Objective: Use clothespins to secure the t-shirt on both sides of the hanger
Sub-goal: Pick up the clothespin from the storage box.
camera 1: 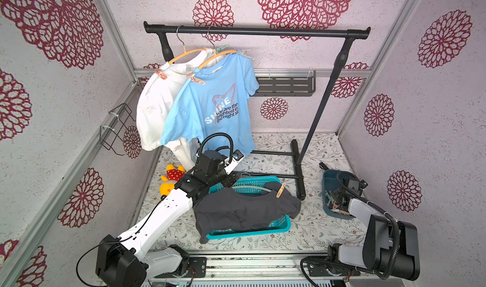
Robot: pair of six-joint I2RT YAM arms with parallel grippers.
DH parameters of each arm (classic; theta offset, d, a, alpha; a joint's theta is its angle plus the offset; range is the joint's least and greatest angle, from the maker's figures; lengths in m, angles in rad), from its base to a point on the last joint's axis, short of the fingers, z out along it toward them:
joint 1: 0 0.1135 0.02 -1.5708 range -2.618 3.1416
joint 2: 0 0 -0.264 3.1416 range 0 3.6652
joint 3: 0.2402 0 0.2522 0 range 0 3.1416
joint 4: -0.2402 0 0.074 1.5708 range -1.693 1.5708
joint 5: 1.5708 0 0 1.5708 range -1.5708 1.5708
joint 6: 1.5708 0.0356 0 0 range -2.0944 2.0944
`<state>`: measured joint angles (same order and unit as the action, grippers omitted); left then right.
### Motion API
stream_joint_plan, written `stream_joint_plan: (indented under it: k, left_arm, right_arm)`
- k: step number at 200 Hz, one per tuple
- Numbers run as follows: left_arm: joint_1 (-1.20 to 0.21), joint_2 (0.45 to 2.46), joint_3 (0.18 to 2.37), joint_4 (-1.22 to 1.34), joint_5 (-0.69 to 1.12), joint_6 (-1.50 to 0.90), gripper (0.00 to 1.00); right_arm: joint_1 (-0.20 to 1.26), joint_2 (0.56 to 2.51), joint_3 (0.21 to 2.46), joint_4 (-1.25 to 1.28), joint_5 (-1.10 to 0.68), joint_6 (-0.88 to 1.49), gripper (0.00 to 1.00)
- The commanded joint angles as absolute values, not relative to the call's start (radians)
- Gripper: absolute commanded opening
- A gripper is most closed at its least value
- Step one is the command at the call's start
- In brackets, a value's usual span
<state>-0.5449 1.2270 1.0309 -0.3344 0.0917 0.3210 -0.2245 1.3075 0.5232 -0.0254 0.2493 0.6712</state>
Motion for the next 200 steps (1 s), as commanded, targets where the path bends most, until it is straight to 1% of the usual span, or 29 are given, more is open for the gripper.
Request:
stream_joint_plan:
  k: [1,22,43,72,122,169,200]
  left_arm:
    - [-0.537,1.205,1.022,-0.328,0.083,0.321,0.73]
    - [-0.537,1.195,1.028,-0.324,0.088,0.314,0.73]
    - [-0.537,1.188,1.03,-0.329,0.098,0.315,0.73]
    - [-0.539,1.174,1.037,-0.34,0.127,0.31,0.73]
    - [-0.539,1.151,1.039,-0.354,0.184,0.328,0.72]
    - [-0.541,1.119,1.031,-0.37,0.322,0.357,0.71]
    - [-0.552,1.109,1.04,-0.356,0.346,0.308,0.7]
  right_arm:
    - [-0.228,1.262,0.52,-0.013,0.239,0.652,0.0]
    - [-0.227,1.205,0.522,-0.022,0.213,0.613,0.0]
    - [-0.225,1.122,0.509,0.005,0.148,0.534,0.0]
    - [-0.224,1.002,0.488,0.085,-0.027,0.433,0.0]
    - [-0.189,0.793,0.386,0.368,-0.302,0.329,0.0]
    - [-0.082,0.756,0.403,0.469,-0.522,0.206,0.0]
    - [0.025,0.747,0.454,0.53,-0.722,0.177,0.0]
